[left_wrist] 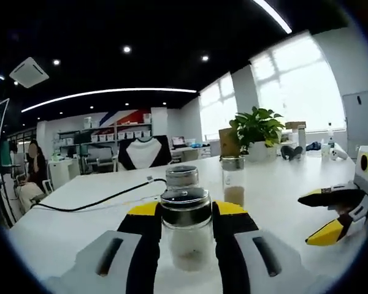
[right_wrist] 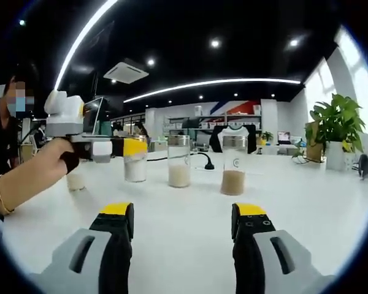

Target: Rotate the seasoning bottle until the label or dispensing opening points toward the visible target arrow and the bottle remains upright within the marked orientation range

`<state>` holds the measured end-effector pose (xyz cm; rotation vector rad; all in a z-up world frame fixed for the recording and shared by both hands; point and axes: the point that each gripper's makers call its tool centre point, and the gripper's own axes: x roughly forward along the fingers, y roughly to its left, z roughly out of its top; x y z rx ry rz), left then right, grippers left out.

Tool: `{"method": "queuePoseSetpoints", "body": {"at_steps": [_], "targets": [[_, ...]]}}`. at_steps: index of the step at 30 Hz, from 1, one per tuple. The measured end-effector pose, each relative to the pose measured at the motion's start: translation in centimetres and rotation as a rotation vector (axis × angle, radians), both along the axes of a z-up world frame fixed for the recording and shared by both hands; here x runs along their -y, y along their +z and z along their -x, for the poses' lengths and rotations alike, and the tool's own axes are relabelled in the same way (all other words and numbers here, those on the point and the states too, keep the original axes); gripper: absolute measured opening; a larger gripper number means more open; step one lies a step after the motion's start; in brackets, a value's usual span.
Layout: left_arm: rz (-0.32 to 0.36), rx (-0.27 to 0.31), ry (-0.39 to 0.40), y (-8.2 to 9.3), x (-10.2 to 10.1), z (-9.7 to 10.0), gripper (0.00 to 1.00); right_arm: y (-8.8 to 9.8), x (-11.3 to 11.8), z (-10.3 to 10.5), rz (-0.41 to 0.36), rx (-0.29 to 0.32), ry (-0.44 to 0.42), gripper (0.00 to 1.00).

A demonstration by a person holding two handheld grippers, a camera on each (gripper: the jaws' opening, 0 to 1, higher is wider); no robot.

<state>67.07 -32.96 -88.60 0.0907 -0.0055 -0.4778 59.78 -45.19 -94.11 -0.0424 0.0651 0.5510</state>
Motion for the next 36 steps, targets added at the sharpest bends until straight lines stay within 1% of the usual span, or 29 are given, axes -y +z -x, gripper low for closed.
{"method": "queuePoseSetpoints", "body": {"at_steps": [1,2,7,9,10,11,12,13,15,24,27,29,30,33,34,36], "targets": [[-0.005,-0.007,-0.018,-0.2,0.3,0.1,0.34,0.0,-0.1,0.0,0.001,-0.001,0.005,0.65],[0.006,-0.011,-0.028,-0.2,0.5,0.1,0.34,-0.1,-0.3,0.1,0.006,-0.004,0.011,0.65],[-0.029,-0.005,-0.097,-0.4,1.8,0.8,0.34,-0.3,-0.8,0.3,0.02,-0.008,0.032,0.64],[-0.013,-0.008,-0.125,-0.3,2.3,1.1,0.34,-0.4,-0.9,0.3,0.022,-0.009,0.035,0.64],[0.004,-0.013,-0.152,-0.3,2.7,1.3,0.34,-0.4,-0.9,0.3,0.022,-0.011,0.037,0.64],[0.006,-0.02,-0.188,-0.4,3.3,1.6,0.34,-0.4,-0.9,0.3,0.022,-0.012,0.038,0.64],[0.0,-0.026,-0.203,-0.5,3.5,1.7,0.34,-0.4,-0.9,0.3,0.022,-0.012,0.039,0.64],[-0.001,-0.023,-0.199,-0.5,3.6,1.8,0.34,-0.4,-1.0,0.3,0.022,-0.013,0.039,0.64],[-0.029,-0.018,-0.222,-0.7,4.2,2.1,0.34,-0.4,-1.0,0.3,0.024,-0.013,0.04,0.64],[-0.042,-0.019,-0.326,-1.2,6.4,3.3,0.34,-0.6,-1.3,0.4,0.03,-0.019,0.052,0.64],[-0.036,-0.022,-0.353,-1.3,7.0,3.7,0.34,-0.7,-1.5,0.4,0.034,-0.021,0.058,0.64],[-0.052,-0.007,-0.354,-1.3,7.4,4.1,0.34,-0.8,-1.6,0.4,0.038,-0.024,0.062,0.64],[-0.051,-0.009,-0.361,-1.3,7.6,4.2,0.34,-0.8,-1.6,0.4,0.04,-0.024,0.063,0.64],[-0.004,-0.019,-0.417,-1.1,8.5,4.9,0.34,-0.9,-1.8,0.4,0.045,-0.026,0.069,0.64],[0.002,-0.019,-0.427,-1.0,8.7,5.0,0.34,-0.9,-1.8,0.4,0.047,-0.026,0.07,0.64],[-0.007,-0.016,-0.442,-1.1,8.9,5.2,0.34,-0.9,-1.8,0.4,0.047,-0.026,0.072,0.64]]}}
